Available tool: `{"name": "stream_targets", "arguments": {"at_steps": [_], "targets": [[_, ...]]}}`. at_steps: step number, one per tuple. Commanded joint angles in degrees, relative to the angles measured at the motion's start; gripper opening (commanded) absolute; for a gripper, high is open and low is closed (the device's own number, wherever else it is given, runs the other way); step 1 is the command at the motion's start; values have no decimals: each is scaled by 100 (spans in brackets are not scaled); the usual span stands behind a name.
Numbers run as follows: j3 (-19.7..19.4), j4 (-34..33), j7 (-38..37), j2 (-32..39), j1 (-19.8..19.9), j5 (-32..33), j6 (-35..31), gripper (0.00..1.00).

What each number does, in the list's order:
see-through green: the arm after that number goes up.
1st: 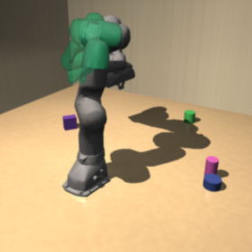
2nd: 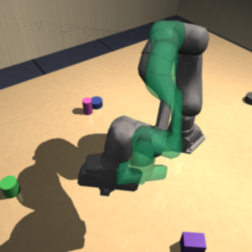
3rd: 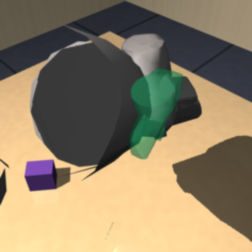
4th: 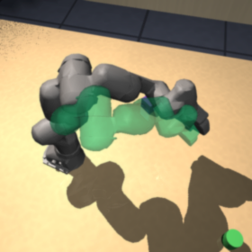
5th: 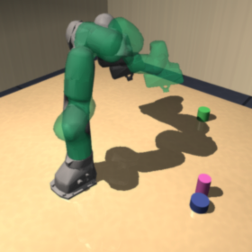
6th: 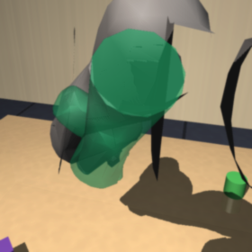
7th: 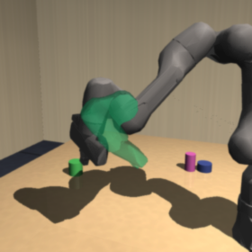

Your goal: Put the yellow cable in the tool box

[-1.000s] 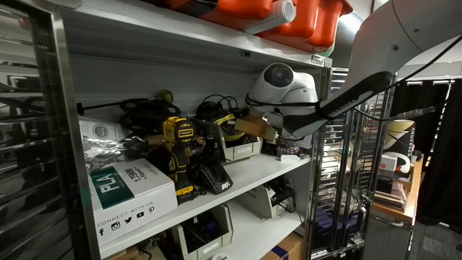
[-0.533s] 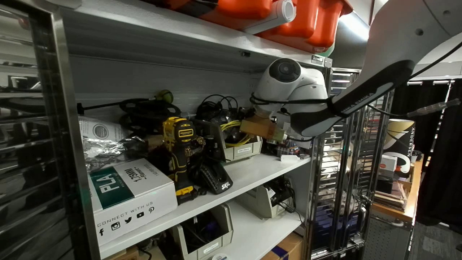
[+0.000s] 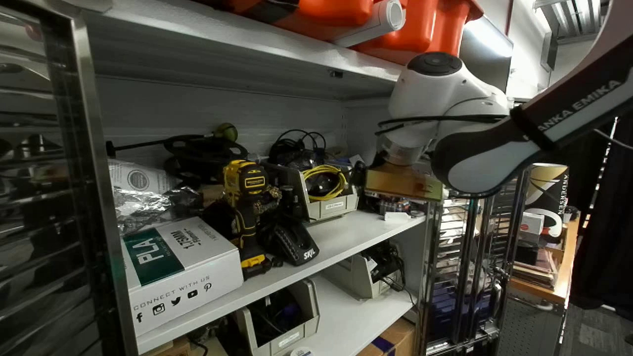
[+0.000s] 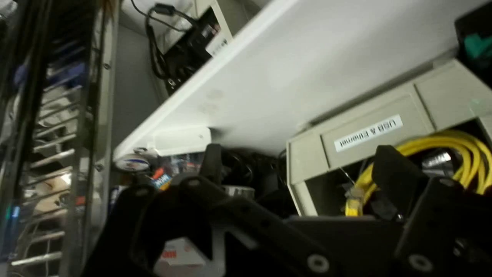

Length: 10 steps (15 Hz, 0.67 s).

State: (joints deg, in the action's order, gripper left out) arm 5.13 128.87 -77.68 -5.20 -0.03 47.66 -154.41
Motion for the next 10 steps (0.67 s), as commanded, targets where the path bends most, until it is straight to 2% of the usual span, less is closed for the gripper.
{"name": "stream_targets", "arguments": {"at_steps": [1, 3, 5, 7, 9, 10], "targets": [[-785, 1180, 1464, -986, -975, -1613, 376, 100], [-1551, 1436, 2394, -1446, -1909, -2606, 962, 100], [-2047, 1342, 3279, -1948, -2507, -3471, 1997, 100], [-2173, 1067, 4122, -2168, -2443, -4147, 2968, 100], [-2379, 800, 4638, -2313, -2464, -4491, 3968, 100], [-1674, 654, 5219, -2241, -1570, -5064, 4448, 100]]}}
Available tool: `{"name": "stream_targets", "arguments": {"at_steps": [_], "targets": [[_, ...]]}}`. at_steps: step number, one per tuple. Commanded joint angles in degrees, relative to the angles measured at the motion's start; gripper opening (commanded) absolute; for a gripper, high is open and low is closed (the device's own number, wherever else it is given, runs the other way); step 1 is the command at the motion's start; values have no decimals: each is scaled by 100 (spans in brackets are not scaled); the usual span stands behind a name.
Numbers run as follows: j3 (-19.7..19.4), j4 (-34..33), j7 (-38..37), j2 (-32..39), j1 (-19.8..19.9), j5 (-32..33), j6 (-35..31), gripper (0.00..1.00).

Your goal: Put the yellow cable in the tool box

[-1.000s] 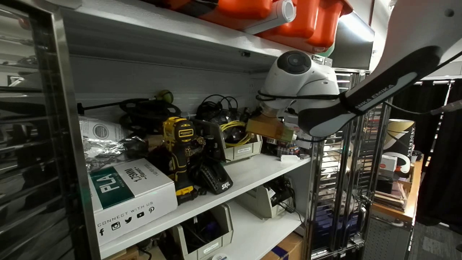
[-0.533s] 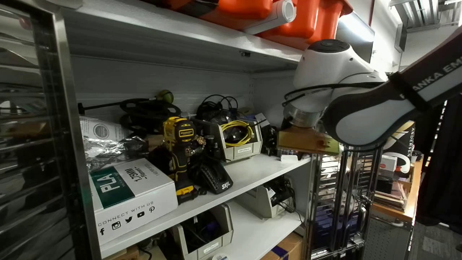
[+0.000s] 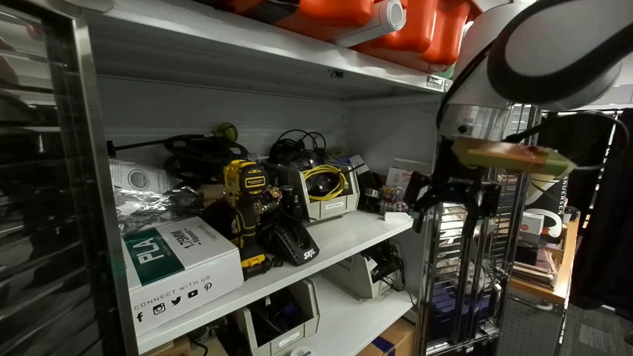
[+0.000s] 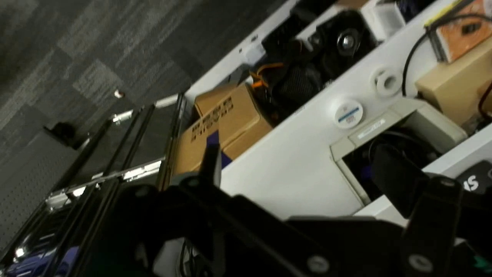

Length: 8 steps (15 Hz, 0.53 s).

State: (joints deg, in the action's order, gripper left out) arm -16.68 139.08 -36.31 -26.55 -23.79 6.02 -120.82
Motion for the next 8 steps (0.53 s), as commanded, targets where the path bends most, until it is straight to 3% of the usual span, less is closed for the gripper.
{"name": "stream_targets", "arguments": {"at_steps": [1, 2, 3, 4, 8], "targets": [[530, -520, 1356, -114, 942, -1102, 1605, 100], [619, -668, 1633, -77, 1175, -1265, 2101, 100], [940, -349, 1389, -89, 1468, -1189, 1472, 100], [965, -459, 1610, -104, 1623, -1291, 1810, 100], [1070, -531, 1736, -73, 1706, -1357, 1978, 100]]}}
